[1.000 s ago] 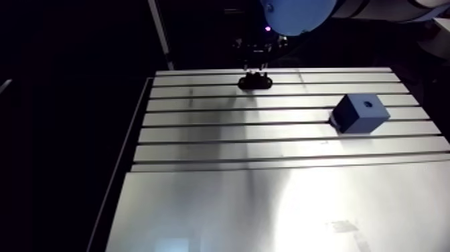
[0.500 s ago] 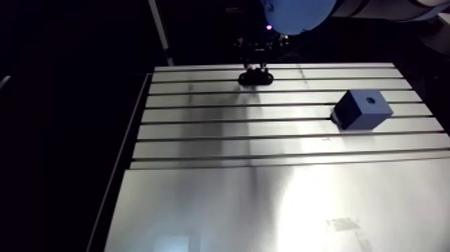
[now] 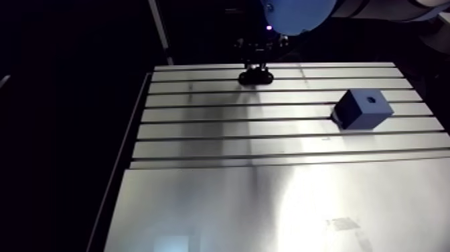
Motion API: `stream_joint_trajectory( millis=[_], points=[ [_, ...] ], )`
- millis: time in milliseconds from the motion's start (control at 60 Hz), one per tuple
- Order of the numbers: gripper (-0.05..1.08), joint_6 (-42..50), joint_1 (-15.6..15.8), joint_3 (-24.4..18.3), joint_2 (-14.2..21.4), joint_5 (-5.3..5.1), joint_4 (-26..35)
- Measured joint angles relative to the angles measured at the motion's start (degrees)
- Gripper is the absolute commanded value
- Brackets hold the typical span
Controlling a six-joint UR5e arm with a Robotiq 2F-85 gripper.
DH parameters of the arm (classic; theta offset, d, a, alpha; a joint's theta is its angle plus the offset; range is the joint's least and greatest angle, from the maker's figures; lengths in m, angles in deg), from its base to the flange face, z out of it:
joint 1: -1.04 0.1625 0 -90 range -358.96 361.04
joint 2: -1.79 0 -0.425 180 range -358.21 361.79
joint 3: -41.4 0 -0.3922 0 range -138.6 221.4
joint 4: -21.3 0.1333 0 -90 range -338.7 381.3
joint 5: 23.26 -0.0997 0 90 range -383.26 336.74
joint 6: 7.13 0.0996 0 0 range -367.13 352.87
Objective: Pick up the M10 bolt and insert it into the hex recess until seated.
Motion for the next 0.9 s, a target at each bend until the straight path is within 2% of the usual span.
stream_joint_trajectory(
  millis=[900],
  points=[
    [0.62,0.0,0.2,0.1,0.0,-0.10,0.0]
  ],
)
